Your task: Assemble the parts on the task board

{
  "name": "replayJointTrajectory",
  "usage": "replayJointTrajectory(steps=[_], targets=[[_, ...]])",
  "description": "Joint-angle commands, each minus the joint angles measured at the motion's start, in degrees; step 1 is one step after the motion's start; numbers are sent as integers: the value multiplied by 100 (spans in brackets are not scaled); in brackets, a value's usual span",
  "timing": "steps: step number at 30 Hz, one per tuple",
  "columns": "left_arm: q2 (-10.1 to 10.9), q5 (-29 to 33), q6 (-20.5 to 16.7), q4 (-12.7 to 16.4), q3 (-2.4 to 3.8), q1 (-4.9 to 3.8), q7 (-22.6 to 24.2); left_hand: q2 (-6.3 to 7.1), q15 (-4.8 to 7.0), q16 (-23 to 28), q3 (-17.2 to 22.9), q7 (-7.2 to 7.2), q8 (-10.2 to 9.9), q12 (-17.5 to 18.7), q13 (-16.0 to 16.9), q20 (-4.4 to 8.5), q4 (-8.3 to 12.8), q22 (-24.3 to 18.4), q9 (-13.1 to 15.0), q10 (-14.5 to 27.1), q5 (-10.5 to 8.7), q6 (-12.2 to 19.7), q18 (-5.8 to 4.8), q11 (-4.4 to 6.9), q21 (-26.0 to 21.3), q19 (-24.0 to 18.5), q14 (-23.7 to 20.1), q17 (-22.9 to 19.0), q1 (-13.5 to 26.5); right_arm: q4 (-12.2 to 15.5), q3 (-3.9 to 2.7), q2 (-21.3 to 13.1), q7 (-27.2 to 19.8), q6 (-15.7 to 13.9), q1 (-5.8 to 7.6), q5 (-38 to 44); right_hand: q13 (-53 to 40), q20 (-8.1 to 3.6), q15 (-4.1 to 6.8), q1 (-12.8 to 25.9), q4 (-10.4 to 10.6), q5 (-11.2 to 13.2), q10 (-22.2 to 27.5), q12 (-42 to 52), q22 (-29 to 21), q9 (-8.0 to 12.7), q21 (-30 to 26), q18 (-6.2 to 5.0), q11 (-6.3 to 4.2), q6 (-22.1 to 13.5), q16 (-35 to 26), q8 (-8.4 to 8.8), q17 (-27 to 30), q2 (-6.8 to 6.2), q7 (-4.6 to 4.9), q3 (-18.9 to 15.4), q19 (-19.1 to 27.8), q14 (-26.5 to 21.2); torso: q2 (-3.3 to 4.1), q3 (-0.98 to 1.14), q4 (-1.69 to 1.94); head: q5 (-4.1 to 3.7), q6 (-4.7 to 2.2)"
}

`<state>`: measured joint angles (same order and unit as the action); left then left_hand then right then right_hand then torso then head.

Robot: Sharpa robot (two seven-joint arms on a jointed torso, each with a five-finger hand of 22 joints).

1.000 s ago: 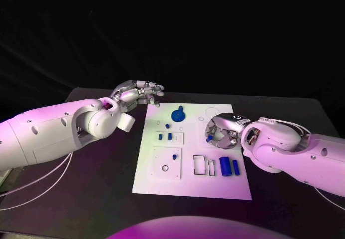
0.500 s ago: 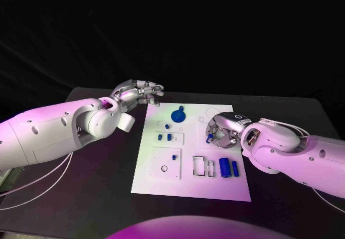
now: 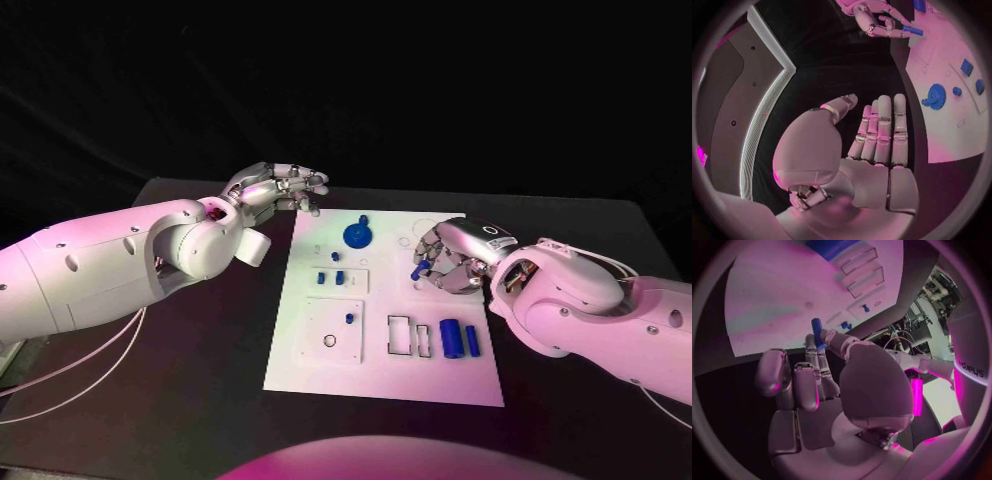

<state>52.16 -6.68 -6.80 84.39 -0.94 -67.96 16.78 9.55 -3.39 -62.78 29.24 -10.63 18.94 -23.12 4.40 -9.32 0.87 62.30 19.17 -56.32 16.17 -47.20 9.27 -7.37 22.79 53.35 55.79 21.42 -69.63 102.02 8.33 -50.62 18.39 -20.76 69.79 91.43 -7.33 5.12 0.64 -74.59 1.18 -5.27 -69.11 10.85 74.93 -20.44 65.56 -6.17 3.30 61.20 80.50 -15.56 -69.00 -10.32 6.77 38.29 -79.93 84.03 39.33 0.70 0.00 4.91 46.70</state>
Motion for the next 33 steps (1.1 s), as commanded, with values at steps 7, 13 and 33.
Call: replayJointTrajectory(steps=[7, 13, 33], targets=[[-45, -17, 106, -20, 2, -3, 32, -25, -22, 15, -29, 0, 30, -22, 5, -41, -9, -9, 9, 49, 20, 52, 103, 1, -38, 14, -27, 6, 4, 474, -9, 104, -118, -433, 16, 174, -19, -21, 48, -17, -13, -35, -54, -23, 386, -193, 71, 102, -5, 45, 31, -95, -29, 27, -9, 39, -39, 180, 10, -3, -4, 28, -10], [-85, -18, 122, -49, -4, -3, 31, -25, -22, 15, -29, 0, 30, -22, 5, -41, -9, -9, 9, 49, 20, 52, 103, 1, -38, 14, -27, 6, 4, 485, 7, 516, -262, -433, -175, 100, -26, -24, 51, -18, -28, -56, -64, -30, 391, -217, 73, 102, -9, 38, 40, -110, -45, 29, -10, 61, -41, 185, -2, -4, -3, 63, -12], [-184, -119, 123, -72, -12, -4, -19, -25, -24, 11, -49, -2, 48, -34, 11, -43, -20, -22, 11, 51, 10, 55, 104, 0, -42, 15, -33, 7, 9, 64, 72, 1379, -778, -207, -671, 153, -41, -25, 48, -5, -69, -112, -53, -60, 408, -265, 93, 107, 0, -14, 59, -126, -76, 15, 5, 91, -51, 195, 1, -4, -2, 202, 24]])
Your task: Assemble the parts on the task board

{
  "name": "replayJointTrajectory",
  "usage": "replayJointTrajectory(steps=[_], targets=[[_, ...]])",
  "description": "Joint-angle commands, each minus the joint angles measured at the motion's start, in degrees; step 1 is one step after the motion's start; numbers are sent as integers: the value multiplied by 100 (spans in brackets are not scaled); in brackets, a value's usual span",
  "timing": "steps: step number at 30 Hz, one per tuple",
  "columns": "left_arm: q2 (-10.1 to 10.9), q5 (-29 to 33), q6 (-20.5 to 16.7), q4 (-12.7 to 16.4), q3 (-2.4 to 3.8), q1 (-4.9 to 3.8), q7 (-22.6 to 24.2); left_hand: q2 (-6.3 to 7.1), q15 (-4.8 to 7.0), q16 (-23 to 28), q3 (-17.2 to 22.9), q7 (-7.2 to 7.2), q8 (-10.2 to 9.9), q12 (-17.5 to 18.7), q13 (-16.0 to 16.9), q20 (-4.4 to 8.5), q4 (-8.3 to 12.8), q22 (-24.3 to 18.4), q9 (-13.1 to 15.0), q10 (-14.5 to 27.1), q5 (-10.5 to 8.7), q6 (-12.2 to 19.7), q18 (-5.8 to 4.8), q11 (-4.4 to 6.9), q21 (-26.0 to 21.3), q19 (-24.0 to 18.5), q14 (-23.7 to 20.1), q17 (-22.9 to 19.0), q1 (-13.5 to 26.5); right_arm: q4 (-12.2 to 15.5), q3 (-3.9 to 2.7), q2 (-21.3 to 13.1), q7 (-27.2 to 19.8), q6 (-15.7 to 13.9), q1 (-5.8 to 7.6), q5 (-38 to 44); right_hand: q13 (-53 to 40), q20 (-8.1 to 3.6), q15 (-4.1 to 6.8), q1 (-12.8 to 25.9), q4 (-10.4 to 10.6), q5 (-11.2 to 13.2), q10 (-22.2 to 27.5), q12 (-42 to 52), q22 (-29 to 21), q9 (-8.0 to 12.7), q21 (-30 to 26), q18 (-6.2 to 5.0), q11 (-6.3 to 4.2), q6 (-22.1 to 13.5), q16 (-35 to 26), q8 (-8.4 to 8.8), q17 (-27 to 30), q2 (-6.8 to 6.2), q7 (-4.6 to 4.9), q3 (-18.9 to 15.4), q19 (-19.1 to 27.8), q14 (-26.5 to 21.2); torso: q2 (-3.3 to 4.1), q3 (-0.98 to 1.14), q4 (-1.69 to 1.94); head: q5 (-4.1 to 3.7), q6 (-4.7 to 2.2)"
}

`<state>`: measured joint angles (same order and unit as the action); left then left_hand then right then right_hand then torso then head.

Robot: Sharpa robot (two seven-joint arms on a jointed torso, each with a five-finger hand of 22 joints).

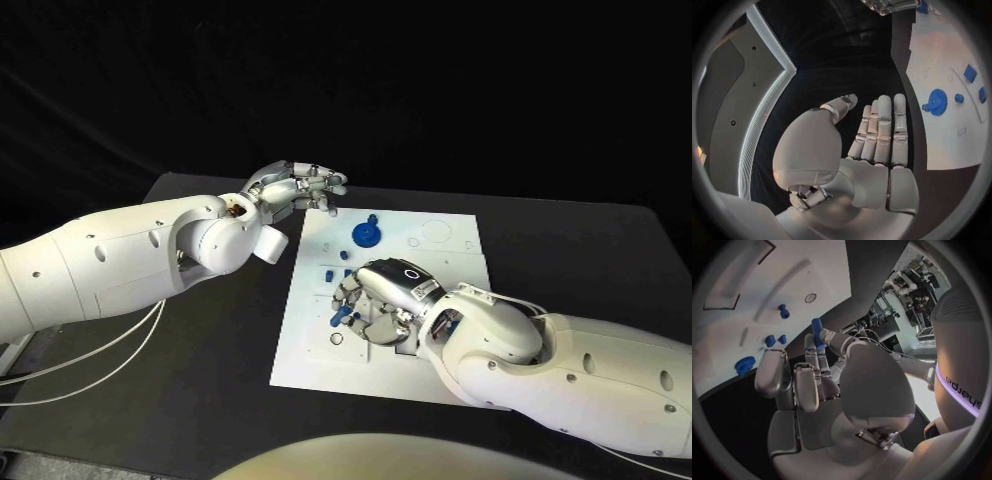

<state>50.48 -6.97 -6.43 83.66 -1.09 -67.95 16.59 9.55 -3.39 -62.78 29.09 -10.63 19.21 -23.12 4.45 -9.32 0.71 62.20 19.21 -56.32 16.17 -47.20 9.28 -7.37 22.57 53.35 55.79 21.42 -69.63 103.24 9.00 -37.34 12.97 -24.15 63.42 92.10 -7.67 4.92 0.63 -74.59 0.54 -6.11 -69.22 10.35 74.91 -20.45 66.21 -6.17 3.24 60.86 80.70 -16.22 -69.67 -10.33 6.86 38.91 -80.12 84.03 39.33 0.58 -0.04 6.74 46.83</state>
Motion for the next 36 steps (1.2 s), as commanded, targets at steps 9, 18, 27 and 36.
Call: replayJointTrajectory(steps=[9, 18, 27, 36], targets=[[-30, -106, 104, 1, 3, -4, 6, -22, -24, 10, -38, -2, 25, -36, 7, -44, -7, -14, 8, 50, 10, 55, 104, 0, -21, 15, -33, 8, 13, -259, 29, 173, -212, 468, -99, 134, -9, -5, 48, -2, -9, -34, -43, -14, 405, -271, 14, 104, 8, 16, 35, -63, 0, 15, -3, 31, -26, 194, 5, 10, -3, 32, 24], [-43, -115, 93, -5, 3, -5, -17, -21, -24, 9, -43, -1, 29, -39, 8, -44, -9, -17, 8, 50, 10, 54, 104, 1, -22, 15, -35, 8, 14, -337, 40, 256, -99, 666, -112, 212, -13, -4, 45, 12, -10, -28, -46, -17, 404, -282, 7, 103, 10, 15, 32, -70, 9, 13, -2, 26, -23, 192, 8, 16, -4, 51, 41], [-45, -118, 101, -4, 3, -5, -18, -21, -24, 9, -43, -1, 29, -39, 8, -44, -9, -17, 8, 50, 10, 54, 104, 1, -22, 15, -35, 8, 14, -387, 49, 310, 40, 847, -131, 313, -17, -3, 43, 29, -13, -11, -49, -21, 406, -295, 6, 103, 10, 12, 34, -78, 5, 10, -4, 22, -22, 193, 8, 13, -3, 44, 60], [-34, -118, 99, 0, 3, -5, -21, -20, -24, 8, -50, 0, 34, -43, 10, -45, -14, -21, 9, 48, 11, 54, 104, 1, -24, 15, -36, 8, 18, -404, 52, 320, 260, 875, -141, 452, -20, -2, 43, 36, -14, -4, -53, -22, 408, -303, 9, 104, 9, 13, 36, -84, 1, 12, -6, 21, -22, 193, 5, 10, 2, 33, 64]])
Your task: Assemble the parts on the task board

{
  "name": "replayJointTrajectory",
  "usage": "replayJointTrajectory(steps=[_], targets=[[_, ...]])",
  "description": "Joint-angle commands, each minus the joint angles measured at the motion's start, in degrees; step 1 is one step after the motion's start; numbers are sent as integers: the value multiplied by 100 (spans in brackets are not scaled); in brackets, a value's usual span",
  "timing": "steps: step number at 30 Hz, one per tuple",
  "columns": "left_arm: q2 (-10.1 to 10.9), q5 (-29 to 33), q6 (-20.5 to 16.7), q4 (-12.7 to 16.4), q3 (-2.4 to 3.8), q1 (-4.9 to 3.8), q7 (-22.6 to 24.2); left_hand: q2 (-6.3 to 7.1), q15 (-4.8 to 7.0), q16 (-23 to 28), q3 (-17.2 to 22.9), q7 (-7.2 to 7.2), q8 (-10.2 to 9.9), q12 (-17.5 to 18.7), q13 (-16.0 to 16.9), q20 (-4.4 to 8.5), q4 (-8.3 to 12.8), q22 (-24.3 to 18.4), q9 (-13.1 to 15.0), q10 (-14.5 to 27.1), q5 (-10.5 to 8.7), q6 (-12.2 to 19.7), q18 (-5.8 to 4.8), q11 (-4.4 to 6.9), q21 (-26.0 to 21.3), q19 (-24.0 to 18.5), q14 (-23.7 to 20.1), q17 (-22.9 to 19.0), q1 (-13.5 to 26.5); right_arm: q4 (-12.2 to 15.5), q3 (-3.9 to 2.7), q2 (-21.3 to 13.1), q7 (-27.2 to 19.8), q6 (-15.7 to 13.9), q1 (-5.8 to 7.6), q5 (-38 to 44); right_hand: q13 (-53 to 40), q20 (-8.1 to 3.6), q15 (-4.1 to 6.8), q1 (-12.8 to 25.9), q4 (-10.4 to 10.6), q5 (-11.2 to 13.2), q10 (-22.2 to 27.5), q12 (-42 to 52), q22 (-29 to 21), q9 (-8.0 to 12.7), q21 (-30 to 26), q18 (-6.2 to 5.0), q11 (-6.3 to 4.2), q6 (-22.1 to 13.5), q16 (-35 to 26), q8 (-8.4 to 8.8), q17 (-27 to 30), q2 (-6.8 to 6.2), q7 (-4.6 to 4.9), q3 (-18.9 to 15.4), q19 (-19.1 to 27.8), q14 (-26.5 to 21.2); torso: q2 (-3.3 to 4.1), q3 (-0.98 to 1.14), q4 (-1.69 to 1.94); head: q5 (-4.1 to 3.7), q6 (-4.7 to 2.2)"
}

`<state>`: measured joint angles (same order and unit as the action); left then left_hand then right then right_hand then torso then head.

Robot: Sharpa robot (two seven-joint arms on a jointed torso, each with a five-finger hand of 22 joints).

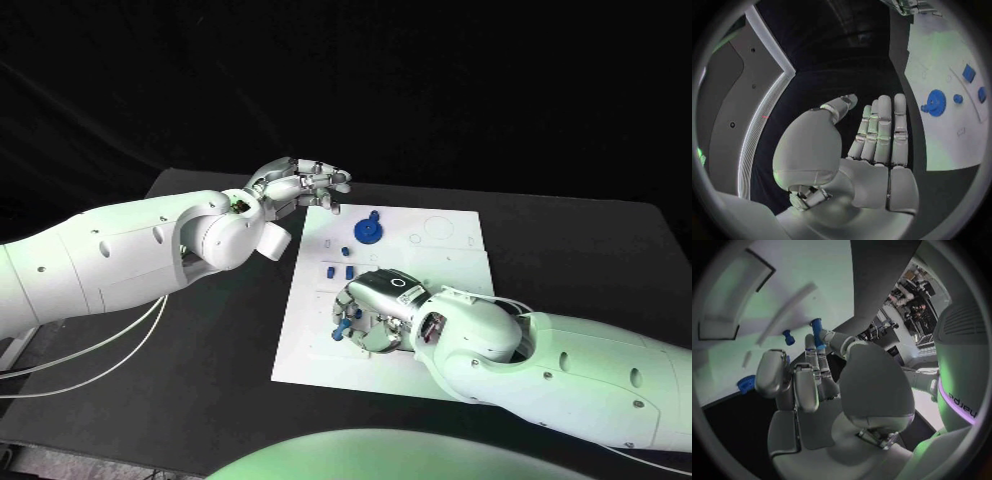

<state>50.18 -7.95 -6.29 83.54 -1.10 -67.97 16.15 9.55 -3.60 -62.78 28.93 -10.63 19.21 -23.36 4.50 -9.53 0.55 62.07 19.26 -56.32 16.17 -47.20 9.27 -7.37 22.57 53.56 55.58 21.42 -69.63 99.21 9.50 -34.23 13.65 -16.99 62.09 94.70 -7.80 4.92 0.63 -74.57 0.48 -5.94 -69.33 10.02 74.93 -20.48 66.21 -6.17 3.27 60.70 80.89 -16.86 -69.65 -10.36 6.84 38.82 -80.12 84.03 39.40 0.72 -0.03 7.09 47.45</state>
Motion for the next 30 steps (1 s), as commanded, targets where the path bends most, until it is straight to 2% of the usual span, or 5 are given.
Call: replayJointTrajectory(steps=[1, 17, 21, 24, 30], targets=[[-3, -20, 84, 13, 4, -4, 23, -20, -4, 8, -33, 0, 34, -18, 5, -23, 2, -9, 5, 49, 11, 54, 105, 1, -24, -6, -15, 8, 18, 0, 2, 11, 207, 170, -9, 200, -8, -2, 43, 34, -9, -20, -42, 11, 405, -299, 9, 104, 6, 29, 18, -20, -1, 15, -3, 30, -23, 194, -2, -5, -1, 0, 2], [4, -18, 98, 22, 4, -4, 29, -20, -4, 8, -33, 0, 34, -18, 5, -23, 2, -9, 5, 49, 11, 54, 105, 1, -24, -6, -15, 8, 18, 41, 9, 112, 262, 269, -72, 545, -18, -1, 43, 70, -35, -5, -39, -9, 409, -330, 3, 102, 6, 10, 16, -33, 5, -30, -7, 18, -18, 191, 0, -7, 6, 2, 12], [4, -16, 100, 21, 4, -4, 35, -20, -4, 8, -33, 0, 34, -18, 5, -23, 2, -9, 5, 49, 11, 54, 105, 1, -24, -6, -15, 8, 18, 52, 13, 131, 223, 286, -90, 538, -26, 6, 29, 152, -55, -58, 3, -55, 393, -347, -49, 93, 24, -54, 1, -11, 37, -117, 8, -11, 7, 181, -4, -8, 1, 1, 16], [5, -16, 104, 22, 4, -4, 36, -20, -4, 8, -33, 0, 34, -18, 5, -23, 2, -9, 5, 49, 11, 54, 105, 1, -24, -6, -15, 8, 18, 52, 15, 133, 180, 235, -96, 486, -1, 60, -49, 336, -39, -266, 221, -207, 360, -303, -151, 81, 123, -313, -22, 143, 84, -284, 107, -68, 56, 163, -6, -8, -2, 1, 20], [7, -13, 109, 20, 4, -4, 33, -20, -4, 8, -33, 0, 34, -18, 5, -23, 2, -9, 5, 49, 11, 54, 105, 1, -24, -6, -15, 8, 18, 41, 17, 117, 174, 105, -99, 449, 59, 152, -149, 476, -53, -306, 630, -380, 206, -205, -520, 11, 235, -661, -128, 360, 291, -461, 204, -241, 223, 93, -6, -2, -5, -3, 15]])
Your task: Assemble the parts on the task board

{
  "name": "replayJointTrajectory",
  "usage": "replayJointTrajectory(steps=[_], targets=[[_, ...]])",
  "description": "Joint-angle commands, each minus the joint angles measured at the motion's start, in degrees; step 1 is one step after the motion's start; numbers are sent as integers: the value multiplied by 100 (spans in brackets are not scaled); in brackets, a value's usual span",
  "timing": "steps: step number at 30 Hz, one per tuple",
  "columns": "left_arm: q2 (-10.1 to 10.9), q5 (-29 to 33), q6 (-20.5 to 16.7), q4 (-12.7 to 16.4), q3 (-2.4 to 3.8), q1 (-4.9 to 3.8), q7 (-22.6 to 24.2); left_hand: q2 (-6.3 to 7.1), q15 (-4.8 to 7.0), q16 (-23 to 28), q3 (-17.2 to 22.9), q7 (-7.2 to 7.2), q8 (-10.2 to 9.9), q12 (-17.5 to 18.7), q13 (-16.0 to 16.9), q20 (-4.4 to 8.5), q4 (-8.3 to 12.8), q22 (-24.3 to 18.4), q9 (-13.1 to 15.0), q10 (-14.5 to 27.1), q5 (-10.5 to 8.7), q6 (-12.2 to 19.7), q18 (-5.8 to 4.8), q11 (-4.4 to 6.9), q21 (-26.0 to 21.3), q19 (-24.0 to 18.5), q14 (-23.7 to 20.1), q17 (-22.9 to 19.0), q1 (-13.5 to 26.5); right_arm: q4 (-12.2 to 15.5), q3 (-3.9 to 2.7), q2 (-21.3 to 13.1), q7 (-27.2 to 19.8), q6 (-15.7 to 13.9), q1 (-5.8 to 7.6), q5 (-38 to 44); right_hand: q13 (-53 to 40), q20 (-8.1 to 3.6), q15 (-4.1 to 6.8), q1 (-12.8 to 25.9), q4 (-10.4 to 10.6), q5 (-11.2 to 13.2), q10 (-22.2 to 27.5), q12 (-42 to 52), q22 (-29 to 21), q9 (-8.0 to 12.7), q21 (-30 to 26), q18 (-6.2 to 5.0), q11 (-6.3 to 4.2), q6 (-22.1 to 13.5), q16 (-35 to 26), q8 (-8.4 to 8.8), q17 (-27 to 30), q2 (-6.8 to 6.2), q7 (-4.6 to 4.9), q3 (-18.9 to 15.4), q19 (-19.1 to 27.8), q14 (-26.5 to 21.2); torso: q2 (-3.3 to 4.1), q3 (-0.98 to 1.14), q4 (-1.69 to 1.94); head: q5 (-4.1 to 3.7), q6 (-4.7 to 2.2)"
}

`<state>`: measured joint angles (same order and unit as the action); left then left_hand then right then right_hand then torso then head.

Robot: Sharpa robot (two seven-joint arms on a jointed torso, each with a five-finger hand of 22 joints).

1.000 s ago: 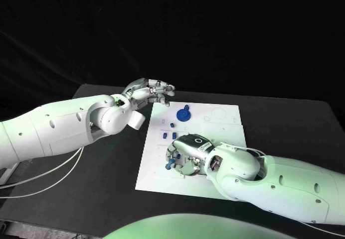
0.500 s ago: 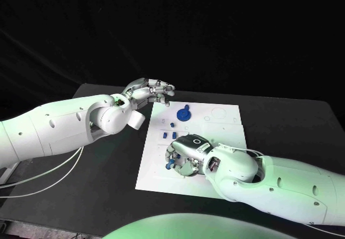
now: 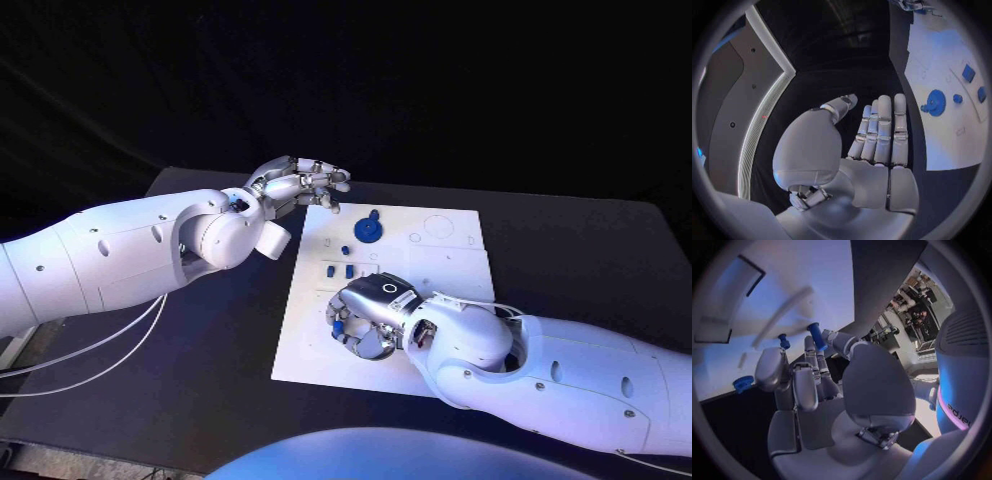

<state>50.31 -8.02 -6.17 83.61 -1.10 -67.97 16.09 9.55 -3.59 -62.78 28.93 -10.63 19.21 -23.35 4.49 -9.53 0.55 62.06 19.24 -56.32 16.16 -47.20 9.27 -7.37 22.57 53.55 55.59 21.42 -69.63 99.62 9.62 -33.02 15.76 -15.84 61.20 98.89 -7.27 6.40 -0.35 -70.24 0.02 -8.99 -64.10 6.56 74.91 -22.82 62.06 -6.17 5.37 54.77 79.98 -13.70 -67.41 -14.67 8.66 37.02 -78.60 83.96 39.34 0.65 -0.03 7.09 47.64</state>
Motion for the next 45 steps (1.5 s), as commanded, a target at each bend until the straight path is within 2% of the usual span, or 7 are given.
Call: replayJointTrajectory(steps=[1, 13, 20, 24, 31, 36, 45], targets=[[-5, -6, 98, 12, 4, -4, 38, -21, -3, 6, -43, 3, 43, -26, 10, -25, -2, -18, 6, 51, 15, 61, 106, 3, -28, -5, -20, 9, 14, 1, 5, -9, -38, -37, -10, 28, 15, 21, -64, 47, -15, 3, 181, -49, 179, 41, -175, -2, 40, -97, -61, 64, 112, -39, 33, -114, 104, 80, 1, 5, -5, -4, -4], [2, -1, 112, -6, 3, -4, 34, -20, -3, 6, -46, 2, 45, -28, 10, -25, -3, -21, 6, 52, 15, 64, 107, 3, -29, -5, -21, 9, 13, 236, -6, -356, -332, -1041, 15, -285, 78, 77, -100, -229, 198, -601, 704, 293, -5, 283, -595, -72, 87, -303, -284, 244, 532, 213, 80, -1774, 201, -25, -9, 9, -5, -49, -45], [23, 0, 122, -25, -5, -3, 27, -15, -4, 5, -54, 0, 45, -30, 11, -25, -7, -24, 5, 52, 15, 70, 106, 3, -30, -5, -22, 9, 19, 575, -48, -986, -572, -1579, 256, -1104, 23, 48, -62, -362, 295, -648, 324, 571, 24, 324, -525, -57, 43, -48, -279, 165, 495, 319, 76, -1634, 123, 10, -18, 0, -1, -190, -129], [49, 2, 114, -23, -18, -3, 29, -15, -4, 5, -54, 0, 45, -30, 11, -25, -7, -24, 5, 52, 15, 70, 106, 3, -30, -5, -22, 9, 19, 715, -60, -1545, -472, -1383, 503, -2178, -151, -62, 77, -172, 483, -535, -446, 928, 183, 315, -200, 1, -148, 93, -103, 124, 175, 217, -60, -1385, -36, 117, -21, -9, -19, -316, -188], [163, 11, 81, 41, -49, -3, 26, -11, -4, 5, -59, 0, 47, -32, 12, -26, -9, -27, 5, 52, 16, 71, 106, 3, -32, -6, -24, 9, 22, 784, -36, -2390, -152, -893, 768, -3435, -1276, -326, 347, 113, 997, -475, -1392, 2203, 570, 14, 554, 150, -464, 184, 243, -52, -464, -35, -313, -1924, -336, 271, -40, -18, -76, -524, -235], [203, 12, 77, 65, -60, -3, 42, -11, -4, 5, -59, 0, 47, -32, 12, -26, -9, -27, 5, 52, 16, 71, 106, 3, -32, -6, -24, 9, 22, 920, -5, -2800, 145, -771, 665, -3481, -5574, -340, 370, -253, 1535, -538, -1510, 6074, 835, -519, 973, 232, -474, 121, 616, -202, -1237, 127, -357, -2536, -467, 409, -51, -5, -79, -653, -234], [216, 13, 106, 91, -82, -2, 50, -7, -4, 4, -64, 1, 51, -35, 13, -26, -9, -30, 5, 52, 19, 72, 106, 3, -33, -6, -25, 9, 21, 1045, 31, -3081, 894, -692, 354, -2744, -6860, -340, 356, -305, 1664, -596, -1860, 7163, 888, -761, 1004, 239, -486, 163, 828, -206, -1758, 366, -370, -3311, -492, 504, -56, -23, -74, -741, -267]])
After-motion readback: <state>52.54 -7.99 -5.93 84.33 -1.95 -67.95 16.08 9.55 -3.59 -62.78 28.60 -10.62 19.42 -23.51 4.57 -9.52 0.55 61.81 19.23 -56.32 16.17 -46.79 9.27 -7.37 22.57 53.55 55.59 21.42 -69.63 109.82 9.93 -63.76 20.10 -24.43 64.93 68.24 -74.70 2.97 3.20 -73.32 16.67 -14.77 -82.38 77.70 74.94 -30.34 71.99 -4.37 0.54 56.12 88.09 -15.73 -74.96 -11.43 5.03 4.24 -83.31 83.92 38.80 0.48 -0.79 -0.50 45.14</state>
